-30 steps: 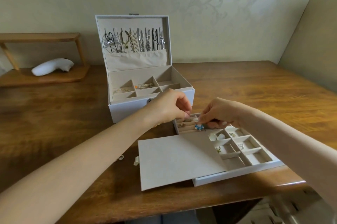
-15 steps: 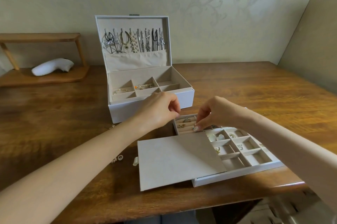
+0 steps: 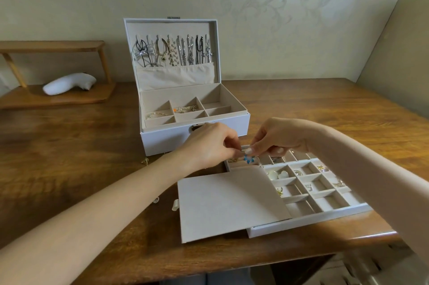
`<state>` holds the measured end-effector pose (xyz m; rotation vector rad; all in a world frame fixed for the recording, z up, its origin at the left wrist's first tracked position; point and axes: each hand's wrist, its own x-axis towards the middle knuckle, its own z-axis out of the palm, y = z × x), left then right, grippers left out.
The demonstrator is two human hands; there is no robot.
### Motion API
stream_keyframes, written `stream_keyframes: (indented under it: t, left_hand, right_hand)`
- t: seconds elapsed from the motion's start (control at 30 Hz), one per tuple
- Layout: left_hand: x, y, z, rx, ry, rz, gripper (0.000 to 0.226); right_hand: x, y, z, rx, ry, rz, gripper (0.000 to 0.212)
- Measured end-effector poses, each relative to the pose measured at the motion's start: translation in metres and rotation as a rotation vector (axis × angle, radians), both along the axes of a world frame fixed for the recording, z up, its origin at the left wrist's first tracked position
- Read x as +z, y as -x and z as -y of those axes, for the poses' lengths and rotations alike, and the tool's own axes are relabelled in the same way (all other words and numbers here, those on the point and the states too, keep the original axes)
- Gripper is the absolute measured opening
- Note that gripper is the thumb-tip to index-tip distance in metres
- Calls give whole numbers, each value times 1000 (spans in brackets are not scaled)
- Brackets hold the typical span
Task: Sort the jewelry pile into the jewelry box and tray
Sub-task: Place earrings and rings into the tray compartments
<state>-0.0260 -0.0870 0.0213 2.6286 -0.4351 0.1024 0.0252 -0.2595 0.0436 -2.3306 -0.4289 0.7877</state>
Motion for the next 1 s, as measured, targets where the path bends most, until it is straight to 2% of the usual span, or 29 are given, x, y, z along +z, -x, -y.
stream_keyframes:
  t: [0.27, 0.33, 0.43, 0.5, 0.6, 0.7, 0.83, 1.0]
  left_hand:
    - [-2, 0, 7, -14, -80, 6, 24]
    - [-6, -1, 9, 4, -120, 18, 33]
    - [-8, -1, 13, 35, -179, 63, 37]
    - [-7, -1, 13, 34, -186, 110, 35]
    - [-5, 0, 14, 24, -180, 150, 30]
    - [-4, 1, 12, -18, -210, 136, 25]
    - [5, -5, -7, 47, -67, 182, 4]
    - [4, -7, -16, 29, -124, 188, 9]
  right_hand:
    - [-13, 0, -4, -28, 14, 50, 41]
    - [-16, 0, -6, -41, 1, 69, 35]
    - [-21, -1, -8, -44, 19, 210, 26]
    - [-22, -2, -6, -28, 10, 304, 24]
    - [-22, 1, 0, -9, -59, 343, 12]
    - [-21, 4, -1, 39, -41, 376, 15]
    - [-23, 4, -2, 51, 7, 434, 18]
    - [-24, 5, -3, 64, 76, 503, 13]
